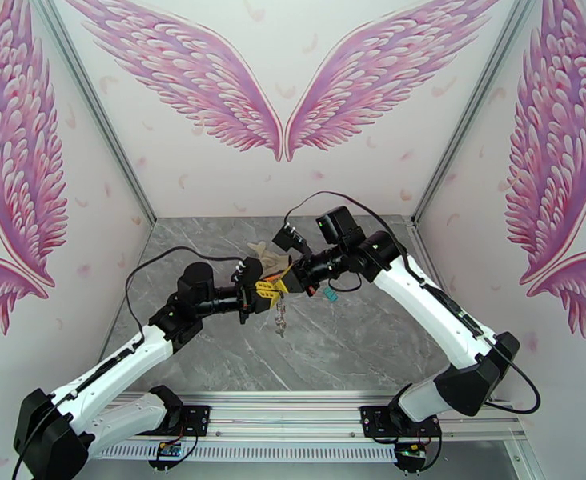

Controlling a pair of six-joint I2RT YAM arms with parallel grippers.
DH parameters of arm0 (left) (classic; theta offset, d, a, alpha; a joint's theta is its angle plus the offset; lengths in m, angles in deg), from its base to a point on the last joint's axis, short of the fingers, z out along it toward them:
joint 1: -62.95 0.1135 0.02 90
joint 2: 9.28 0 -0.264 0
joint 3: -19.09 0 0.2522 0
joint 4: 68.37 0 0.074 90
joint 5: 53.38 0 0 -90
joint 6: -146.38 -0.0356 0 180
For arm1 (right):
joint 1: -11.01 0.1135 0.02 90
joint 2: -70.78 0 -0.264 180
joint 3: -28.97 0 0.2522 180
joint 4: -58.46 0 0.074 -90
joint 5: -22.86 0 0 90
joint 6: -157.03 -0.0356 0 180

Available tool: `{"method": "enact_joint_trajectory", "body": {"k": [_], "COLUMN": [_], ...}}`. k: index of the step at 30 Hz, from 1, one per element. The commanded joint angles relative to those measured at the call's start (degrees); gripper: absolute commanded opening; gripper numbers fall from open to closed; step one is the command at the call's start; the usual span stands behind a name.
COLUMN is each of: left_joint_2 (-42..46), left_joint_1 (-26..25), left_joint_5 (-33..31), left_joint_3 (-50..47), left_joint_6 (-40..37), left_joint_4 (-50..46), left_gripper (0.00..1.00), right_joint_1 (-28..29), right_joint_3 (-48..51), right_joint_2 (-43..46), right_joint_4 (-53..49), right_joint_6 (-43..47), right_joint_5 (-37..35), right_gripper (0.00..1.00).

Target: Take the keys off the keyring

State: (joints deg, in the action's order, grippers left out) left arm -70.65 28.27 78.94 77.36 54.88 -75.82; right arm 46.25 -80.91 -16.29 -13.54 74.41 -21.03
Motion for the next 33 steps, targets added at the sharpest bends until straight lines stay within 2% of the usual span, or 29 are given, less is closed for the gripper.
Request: {"method": "enact_joint_trajectory", "body": {"k": [1, 3, 7, 13, 16, 19, 24, 27, 30, 33], "left_joint_2": [0.6, 0.79, 0.56, 0.49, 0.32, 0.25, 1.05, 1.8, 2.28, 2.55], "left_joint_1": [-0.88, -0.96, -2.08, -2.35, -2.33, -2.32, -2.48, -3.18, -4.02, -4.8], "left_joint_5": [-5.49, -7.34, -5.61, -3.55, -2.53, -2.4, -5.78, -9.59, -9.3, -9.88], "left_joint_3": [0.68, 0.09, -1.19, -1.23, -0.86, -0.18, 1.67, 1.93, 1.94, 1.97], "left_joint_6": [-0.6, 0.0, -0.71, -3.01, -2.9, -2.98, -3.67, -3.33, -3.72, -4.63], "left_joint_4": [1.45, 3.11, 6.81, 4.73, 4.66, 3.74, -1.07, -2.01, -1.07, 0.29], "left_gripper": [0.18, 0.19, 0.19, 0.11, 0.03, 0.01, 0.0, 0.0, 0.0, 0.0], "right_joint_1": [-0.52, -0.58, -0.64, -0.92, -1.03, -1.01, -0.98, -1.04, -0.87, -0.29], "right_joint_3": [-1.33, -1.76, -1.7, -1.45, -1.7, -1.48, 0.59, 3.09, 7.08, 10.38], "right_joint_2": [1.43, 1.16, 1.13, 1.91, 1.94, 2.46, 5.06, 6.17, 6.91, 8.09], "right_joint_4": [-1.16, -1.95, -1.52, -0.88, -1.29, -1.62, -0.2, 2.69, 9.78, 15.96], "right_joint_6": [2.42, 2.8, 2.62, 2.3, 1.9, 1.75, -0.51, -4.15, -10.35, -16.98], "right_joint_5": [2.89, 2.88, 3.29, 2.11, 1.25, -0.22, -3.05, -4.02, 1.21, 1.19], "right_gripper": [0.0, 0.0, 0.0, 0.0, 0.0, 0.0, 0.0, 0.0, 0.0, 0.0]}}
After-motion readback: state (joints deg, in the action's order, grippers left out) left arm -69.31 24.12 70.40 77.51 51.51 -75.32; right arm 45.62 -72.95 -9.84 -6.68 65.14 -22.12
